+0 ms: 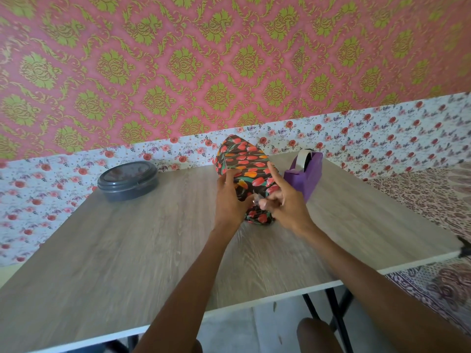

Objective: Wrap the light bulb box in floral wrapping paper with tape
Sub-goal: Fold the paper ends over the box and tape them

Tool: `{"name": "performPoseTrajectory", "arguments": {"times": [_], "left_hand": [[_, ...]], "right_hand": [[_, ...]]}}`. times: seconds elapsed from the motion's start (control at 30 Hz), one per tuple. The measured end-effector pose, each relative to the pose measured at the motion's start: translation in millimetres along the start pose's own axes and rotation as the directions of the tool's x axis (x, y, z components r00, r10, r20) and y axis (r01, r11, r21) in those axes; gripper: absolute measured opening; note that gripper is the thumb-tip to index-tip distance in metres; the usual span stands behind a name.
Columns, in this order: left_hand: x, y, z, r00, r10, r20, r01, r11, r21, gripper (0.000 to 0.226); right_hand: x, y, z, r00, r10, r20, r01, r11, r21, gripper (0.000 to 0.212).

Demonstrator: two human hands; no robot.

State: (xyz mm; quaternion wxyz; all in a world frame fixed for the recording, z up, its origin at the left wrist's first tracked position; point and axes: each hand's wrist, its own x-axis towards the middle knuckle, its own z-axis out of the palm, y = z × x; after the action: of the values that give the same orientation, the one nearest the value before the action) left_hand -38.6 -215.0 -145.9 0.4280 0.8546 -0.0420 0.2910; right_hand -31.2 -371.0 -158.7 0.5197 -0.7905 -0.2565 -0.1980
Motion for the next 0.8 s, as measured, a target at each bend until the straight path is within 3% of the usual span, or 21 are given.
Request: {"name": "performPoseTrajectory", "arguments": {"times": [0.13, 0.53, 0.8], "left_hand": [[1, -2, -2, 1.000, -0.002, 0.017, 0.002, 1.000, 0.003, 0.069], [3, -8, -4, 1.000, 0.012, 0.028, -0.013, 1.000, 0.013, 0.070], [6, -5, -10, 0.998, 0.010, 0.062, -0.014, 0.998, 0.063, 0.070]], "right_hand": [[7, 8, 4, 0.998, -0.001, -0.060, -0.009, 0.986, -0.167, 0.102], [20, 8, 17, 0.983, 0.127, -0.130, -0.163, 0.934, -0.318, 0.111], [25, -1, 21, 0.937, 0.212, -0.279, -0.340, 0.742, -0.577, 0.103]]}}
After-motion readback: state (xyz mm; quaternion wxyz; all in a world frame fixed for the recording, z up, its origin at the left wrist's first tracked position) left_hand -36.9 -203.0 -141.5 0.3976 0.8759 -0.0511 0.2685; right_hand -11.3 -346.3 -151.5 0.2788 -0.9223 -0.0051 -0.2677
